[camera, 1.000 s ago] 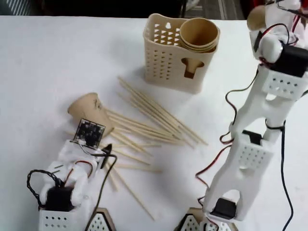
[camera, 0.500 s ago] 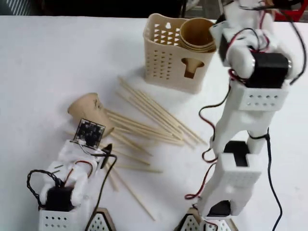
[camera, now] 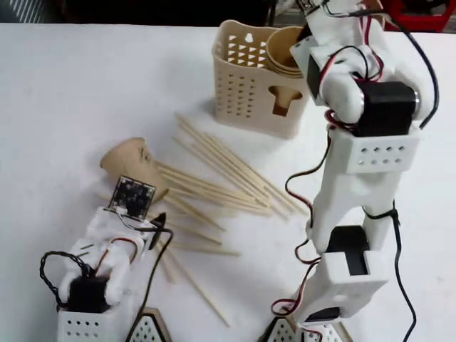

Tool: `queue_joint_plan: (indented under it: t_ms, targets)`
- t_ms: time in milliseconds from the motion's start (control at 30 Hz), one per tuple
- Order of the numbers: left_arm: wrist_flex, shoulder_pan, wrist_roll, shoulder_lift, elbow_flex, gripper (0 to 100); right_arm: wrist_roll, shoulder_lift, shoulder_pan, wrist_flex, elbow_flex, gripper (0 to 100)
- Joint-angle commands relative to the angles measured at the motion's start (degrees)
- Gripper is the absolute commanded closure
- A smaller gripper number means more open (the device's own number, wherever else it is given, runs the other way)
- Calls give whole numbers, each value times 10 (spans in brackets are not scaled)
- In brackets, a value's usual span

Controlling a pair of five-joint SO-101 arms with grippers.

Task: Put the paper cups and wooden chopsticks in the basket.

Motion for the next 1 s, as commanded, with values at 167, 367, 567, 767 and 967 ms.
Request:
queue_joint_plan:
  t_ms: [167,367,567,767,967]
  targets:
    - [-14,-1,4,-7,-4,743,4,44,-29,-78,11,979]
    - [-14,-1,4,-7,-4,743,8,104,-31,-86,10,979]
    - [-14,-1,4,-7,-4,743,6,119,-25,-90,9,969]
    - [-14,-1,4,-7,-4,742,4,70,-29,-17,-21,745]
    - [-14,-1,4,-7,-4,742,5,-34,-44,87,-57,838]
